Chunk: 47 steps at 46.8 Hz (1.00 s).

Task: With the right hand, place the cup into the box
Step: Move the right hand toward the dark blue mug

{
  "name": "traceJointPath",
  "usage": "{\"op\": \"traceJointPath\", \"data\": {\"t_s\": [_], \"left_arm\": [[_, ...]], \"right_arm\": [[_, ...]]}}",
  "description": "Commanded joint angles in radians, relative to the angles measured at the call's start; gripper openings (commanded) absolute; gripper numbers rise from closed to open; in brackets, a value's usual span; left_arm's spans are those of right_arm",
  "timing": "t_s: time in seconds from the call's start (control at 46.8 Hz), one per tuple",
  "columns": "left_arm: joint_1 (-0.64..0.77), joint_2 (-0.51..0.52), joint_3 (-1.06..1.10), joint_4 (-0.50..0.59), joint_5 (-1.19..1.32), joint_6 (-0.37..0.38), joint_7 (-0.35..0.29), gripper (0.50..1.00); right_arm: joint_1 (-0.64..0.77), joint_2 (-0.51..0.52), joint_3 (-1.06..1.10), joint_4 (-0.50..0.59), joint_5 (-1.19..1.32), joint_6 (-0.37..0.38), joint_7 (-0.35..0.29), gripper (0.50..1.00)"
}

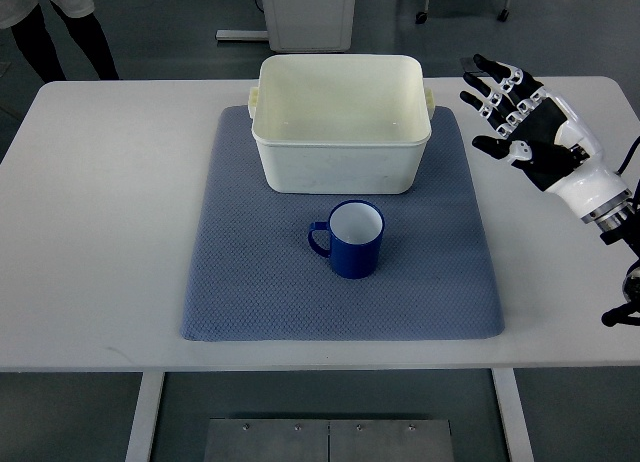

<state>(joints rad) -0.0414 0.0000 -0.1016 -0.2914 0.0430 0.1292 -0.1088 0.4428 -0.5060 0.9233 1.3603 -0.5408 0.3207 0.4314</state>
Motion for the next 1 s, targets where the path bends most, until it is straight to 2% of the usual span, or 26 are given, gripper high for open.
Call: {"op": "traceJointPath", "data": {"t_s": [0.0, 0.791, 0.984], "left_arm": [[0.0, 0.0, 0.0, 0.0, 0.0, 0.0, 0.0, 1.0], [0.0, 0.0, 0.0, 0.0, 0.0, 0.0, 0.0, 1.0], [0.0, 0.0, 0.0, 0.0, 0.0, 0.0, 0.0, 1.0]], "right_arm": [[-0.001, 0.0, -0.021, 0.003, -0.034, 0.0, 0.017, 1.0], [-0.029, 0.035, -0.118, -0.003, -0.162, -0.012, 0.035, 1.0], [-0.029, 0.055, -0.161, -0.018, -0.166, -0.037, 0.035, 1.0]]}}
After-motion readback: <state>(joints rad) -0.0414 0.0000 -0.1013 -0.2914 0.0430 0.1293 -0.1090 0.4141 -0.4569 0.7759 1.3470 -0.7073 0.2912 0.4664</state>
